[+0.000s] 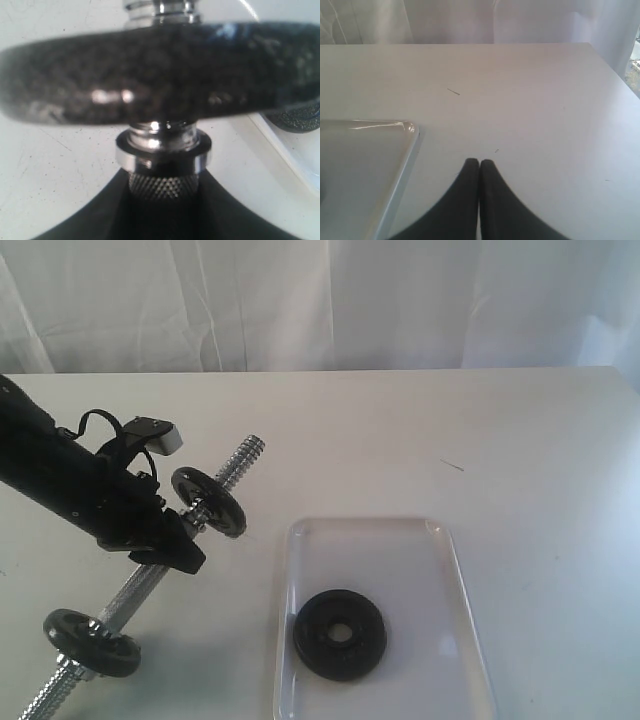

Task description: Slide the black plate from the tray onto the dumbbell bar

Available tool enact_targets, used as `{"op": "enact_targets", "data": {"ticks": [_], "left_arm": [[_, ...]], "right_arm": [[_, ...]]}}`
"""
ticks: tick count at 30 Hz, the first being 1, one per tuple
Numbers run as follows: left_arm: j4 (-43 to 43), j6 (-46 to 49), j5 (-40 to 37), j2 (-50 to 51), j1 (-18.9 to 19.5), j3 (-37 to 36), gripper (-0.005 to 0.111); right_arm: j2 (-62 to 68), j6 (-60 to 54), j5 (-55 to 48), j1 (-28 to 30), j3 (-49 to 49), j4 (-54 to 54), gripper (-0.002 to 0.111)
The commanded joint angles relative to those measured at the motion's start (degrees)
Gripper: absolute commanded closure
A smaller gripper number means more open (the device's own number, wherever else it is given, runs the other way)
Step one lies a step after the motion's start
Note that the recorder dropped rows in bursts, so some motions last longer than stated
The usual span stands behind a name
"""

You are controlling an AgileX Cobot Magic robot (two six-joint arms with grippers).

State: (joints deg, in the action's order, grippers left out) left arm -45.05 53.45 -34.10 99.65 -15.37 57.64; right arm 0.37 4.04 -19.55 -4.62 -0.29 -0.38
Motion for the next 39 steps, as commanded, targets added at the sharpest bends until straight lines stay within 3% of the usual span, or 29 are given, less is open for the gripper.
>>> {"op": "enact_targets", "data": {"ticks": [1,14,23,26,32,35,39], "left_arm": [[-4.62,0.87,-3.41,-2.5,-0.19,1.13,0.107],[-4.62,0.87,-3.53,-2.5,-0.19,1.13,0.107],[-4.62,0.87,-3.53,-2.5,-0.19,1.13,0.107],[-4.62,0.87,-3.53,-2.5,-0.19,1.13,0.107],[-4.62,0.87,-3.53,-2.5,-0.19,1.13,0.107],[-4.62,0.87,-3.53,-2.5,-0.19,1.13,0.107],[-4.62,0.87,-3.53,-2.5,-0.19,1.13,0.107]], "right_arm": [[-0.37,0.0,0.83,-1.04,0.29,-0.69,0.108],[-0.37,0.28,31.84,-1.17,0.29,-1.16,0.108],[-0.37,2.96,43.77,-1.17,0.29,-1.16,0.108],[-0.37,8.86,46.9,-1.17,0.29,-1.16,0.108],[0.17,17.84,46.74,-1.17,0.29,5.08,0.108],[4.97,18.55,39.34,-1.17,-2.97,17.4,0.108],[17.46,11.35,23.64,-1.57,-13.44,13.9,0.108]]}}
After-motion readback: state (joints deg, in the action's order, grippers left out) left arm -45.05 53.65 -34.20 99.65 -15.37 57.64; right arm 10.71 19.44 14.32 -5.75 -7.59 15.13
